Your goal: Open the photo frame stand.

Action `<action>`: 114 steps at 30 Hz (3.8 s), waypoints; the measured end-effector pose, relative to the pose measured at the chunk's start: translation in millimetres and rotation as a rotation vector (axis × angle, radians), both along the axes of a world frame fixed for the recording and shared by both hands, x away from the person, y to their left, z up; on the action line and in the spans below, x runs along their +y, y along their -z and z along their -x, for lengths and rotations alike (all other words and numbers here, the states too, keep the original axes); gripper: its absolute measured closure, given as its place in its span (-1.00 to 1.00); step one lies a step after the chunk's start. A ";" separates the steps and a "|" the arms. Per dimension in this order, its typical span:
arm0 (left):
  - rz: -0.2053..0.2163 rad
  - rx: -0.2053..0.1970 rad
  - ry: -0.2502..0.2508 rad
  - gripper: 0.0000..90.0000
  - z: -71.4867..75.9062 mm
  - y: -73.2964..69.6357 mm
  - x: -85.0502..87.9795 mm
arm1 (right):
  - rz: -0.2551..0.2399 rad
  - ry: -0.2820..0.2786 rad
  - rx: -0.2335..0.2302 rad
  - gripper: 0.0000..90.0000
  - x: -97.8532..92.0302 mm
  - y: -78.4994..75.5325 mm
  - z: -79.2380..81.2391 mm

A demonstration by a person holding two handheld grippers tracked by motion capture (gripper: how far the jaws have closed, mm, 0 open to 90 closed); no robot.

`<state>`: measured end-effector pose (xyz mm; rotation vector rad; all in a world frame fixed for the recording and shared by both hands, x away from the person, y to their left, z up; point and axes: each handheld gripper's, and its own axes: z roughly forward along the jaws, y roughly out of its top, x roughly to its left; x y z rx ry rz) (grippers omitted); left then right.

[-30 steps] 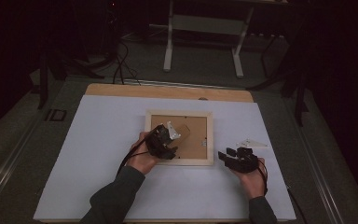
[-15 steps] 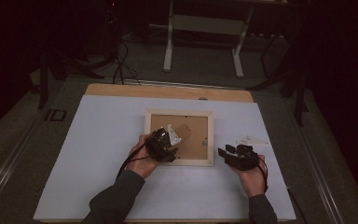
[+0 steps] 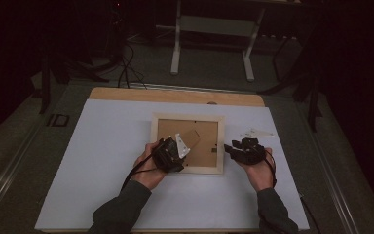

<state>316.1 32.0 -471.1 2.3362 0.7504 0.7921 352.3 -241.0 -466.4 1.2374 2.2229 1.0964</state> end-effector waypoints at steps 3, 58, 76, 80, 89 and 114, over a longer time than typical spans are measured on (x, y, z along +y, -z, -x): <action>0.000 -0.009 0.001 -0.14 1.3 0.2 -0.2 | -0.011 -0.004 0.005 0.30 1.9 -1.7 -4.1; 0.315 0.123 0.077 -0.25 -4.4 -4.5 36.5 | -0.165 -0.114 0.119 0.30 0.1 -9.2 -33.3; 0.398 0.398 0.102 0.14 -27.9 5.6 50.0 | -0.147 -0.126 0.104 0.30 1.2 -11.5 -31.3; 0.380 0.395 0.118 0.24 -26.7 4.3 49.1 | -0.142 -0.129 0.098 0.30 2.1 -12.3 -31.1; 0.353 0.378 0.128 0.32 -24.5 2.4 45.3 | -0.125 -0.129 0.083 0.30 3.7 -15.4 -29.8; 0.346 0.321 0.077 0.53 -30.7 -1.7 39.6 | -0.098 -0.106 -0.007 0.39 6.2 -31.3 -23.8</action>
